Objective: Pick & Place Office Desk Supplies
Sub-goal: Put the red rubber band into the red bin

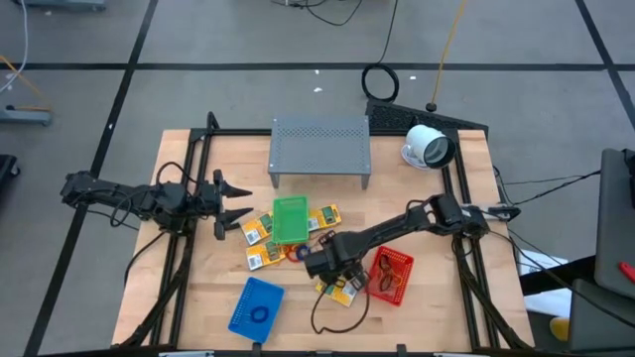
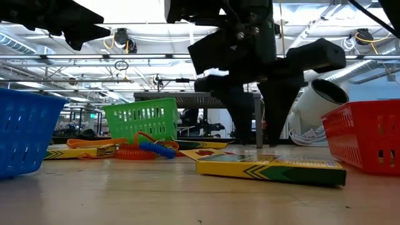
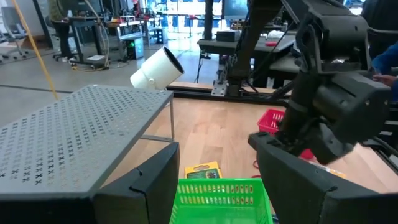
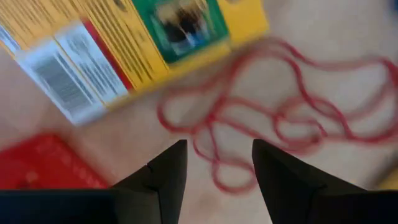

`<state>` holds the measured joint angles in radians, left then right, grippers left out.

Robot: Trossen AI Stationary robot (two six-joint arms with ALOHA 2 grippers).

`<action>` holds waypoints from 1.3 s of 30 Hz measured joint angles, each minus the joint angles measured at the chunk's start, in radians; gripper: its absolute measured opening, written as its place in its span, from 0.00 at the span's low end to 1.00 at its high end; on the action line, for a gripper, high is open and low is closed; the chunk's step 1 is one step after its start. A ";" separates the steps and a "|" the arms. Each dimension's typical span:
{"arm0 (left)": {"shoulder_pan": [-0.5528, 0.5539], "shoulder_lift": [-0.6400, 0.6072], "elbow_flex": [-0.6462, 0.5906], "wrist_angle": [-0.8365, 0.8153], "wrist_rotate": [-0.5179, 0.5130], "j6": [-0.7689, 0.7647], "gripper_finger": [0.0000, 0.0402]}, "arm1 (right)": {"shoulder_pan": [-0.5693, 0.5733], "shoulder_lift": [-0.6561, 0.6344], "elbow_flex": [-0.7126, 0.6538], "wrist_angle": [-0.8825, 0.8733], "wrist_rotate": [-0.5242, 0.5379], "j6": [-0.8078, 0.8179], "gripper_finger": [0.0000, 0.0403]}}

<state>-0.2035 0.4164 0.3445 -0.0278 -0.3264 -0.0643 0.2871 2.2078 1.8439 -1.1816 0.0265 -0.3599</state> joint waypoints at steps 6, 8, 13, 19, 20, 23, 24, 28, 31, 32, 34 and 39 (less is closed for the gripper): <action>0.000 0.000 0.000 -0.023 0.001 0.000 0.56 | -0.004 -0.017 0.001 0.018 0.003 0.070 0.42; 0.000 0.000 0.000 -0.030 0.001 0.001 0.56 | -0.002 -0.024 0.001 0.019 0.002 0.097 0.42; 0.000 0.000 0.000 -0.031 0.002 0.000 0.56 | -0.002 -0.022 0.001 0.022 -0.001 0.187 0.42; 0.000 0.000 0.000 -0.033 0.002 -0.002 0.56 | -0.015 -0.024 0.001 0.080 -0.001 0.391 0.42; 0.000 0.000 0.000 -0.033 0.002 -0.002 0.56 | -0.018 -0.024 0.001 0.082 -0.001 0.418 0.42; 0.000 0.000 0.000 -0.033 0.004 -0.002 0.56 | -0.020 -0.024 0.001 0.077 -0.001 0.478 0.42; 0.000 0.000 0.000 -0.033 0.009 -0.003 0.56 | -0.021 -0.024 0.001 0.077 0.000 0.494 0.42; 0.000 0.000 0.000 -0.042 0.012 -0.003 0.56 | -0.020 -0.024 -0.008 0.096 0.030 0.548 0.42; 0.000 0.000 0.000 -0.054 0.013 -0.005 0.56 | -0.025 -0.024 -0.032 0.121 0.053 0.584 0.42; 0.000 0.000 0.000 -0.054 0.013 -0.005 0.56 | -0.028 -0.024 -0.039 0.127 0.053 0.598 0.42; 0.000 0.000 0.000 -0.054 0.014 -0.005 0.56 | -0.033 -0.024 -0.058 0.141 0.055 0.618 0.42; 0.000 0.000 0.000 -0.054 0.014 -0.005 0.56 | -0.048 -0.023 -0.110 0.161 0.052 0.665 0.42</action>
<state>-0.2035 0.4168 0.3447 -0.0823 -0.3126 -0.0696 0.2391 2.1849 1.7338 -1.0204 0.0789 0.3049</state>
